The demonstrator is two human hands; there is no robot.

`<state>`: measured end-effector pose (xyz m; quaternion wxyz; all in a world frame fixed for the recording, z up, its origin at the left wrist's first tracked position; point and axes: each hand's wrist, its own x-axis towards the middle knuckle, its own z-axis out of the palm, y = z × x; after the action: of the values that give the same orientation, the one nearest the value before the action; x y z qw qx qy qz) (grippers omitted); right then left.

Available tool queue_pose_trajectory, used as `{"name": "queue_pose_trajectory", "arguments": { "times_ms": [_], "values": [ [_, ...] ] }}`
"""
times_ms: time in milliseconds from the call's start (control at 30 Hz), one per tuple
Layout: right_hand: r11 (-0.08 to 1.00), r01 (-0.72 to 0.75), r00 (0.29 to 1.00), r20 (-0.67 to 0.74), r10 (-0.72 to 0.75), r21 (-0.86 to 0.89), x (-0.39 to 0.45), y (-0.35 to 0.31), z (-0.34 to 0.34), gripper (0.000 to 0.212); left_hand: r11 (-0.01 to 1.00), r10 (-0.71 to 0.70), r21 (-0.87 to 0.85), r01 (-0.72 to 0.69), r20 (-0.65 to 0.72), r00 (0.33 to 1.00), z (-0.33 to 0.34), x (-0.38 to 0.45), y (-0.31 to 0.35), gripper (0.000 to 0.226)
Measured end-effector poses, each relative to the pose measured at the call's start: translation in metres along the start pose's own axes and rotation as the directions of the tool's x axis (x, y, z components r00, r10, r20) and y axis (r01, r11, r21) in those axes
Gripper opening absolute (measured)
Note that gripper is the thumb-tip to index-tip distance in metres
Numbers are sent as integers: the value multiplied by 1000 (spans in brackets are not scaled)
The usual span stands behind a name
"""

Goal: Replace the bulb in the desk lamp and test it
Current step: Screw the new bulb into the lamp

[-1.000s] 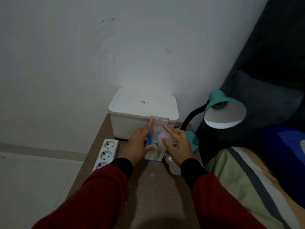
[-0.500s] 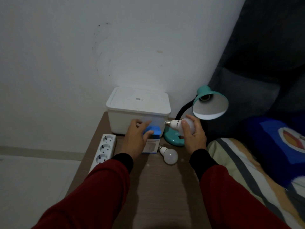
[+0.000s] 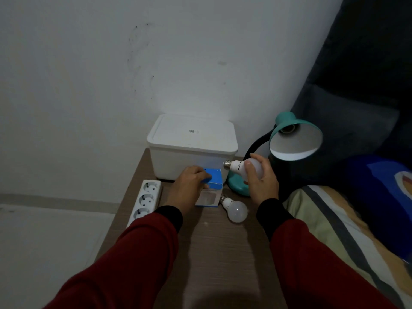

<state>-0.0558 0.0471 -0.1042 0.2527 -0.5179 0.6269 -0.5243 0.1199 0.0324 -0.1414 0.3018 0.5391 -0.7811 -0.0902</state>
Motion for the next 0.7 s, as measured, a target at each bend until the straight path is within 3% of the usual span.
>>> {"name": "queue_pose_trajectory", "arguments": {
  "times_ms": [300, 433, 533, 700],
  "values": [
    [999, -51, 999, 15, 51, -7, 6, 5, 2, 11, 1000, -4, -18, 4, -13, 1000, 2, 5, 2, 24],
    [999, -36, 999, -27, 36, -29, 4, 8, 6, 10, 1000, -5, -25, 6, 25, 1000, 6, 4, 0, 24],
    [998, -26, 999, -41, 24, -49, 2, 7, 10, 24, 1000, -10, -23, 11, 34, 999, 8, 3, -2, 25],
    [998, -27, 997, -72, 22, -61, 0, 7, 11, 17, 1000, -25, -3, 26, 92, 995, 6, 3, -4, 26]
  ]
}}
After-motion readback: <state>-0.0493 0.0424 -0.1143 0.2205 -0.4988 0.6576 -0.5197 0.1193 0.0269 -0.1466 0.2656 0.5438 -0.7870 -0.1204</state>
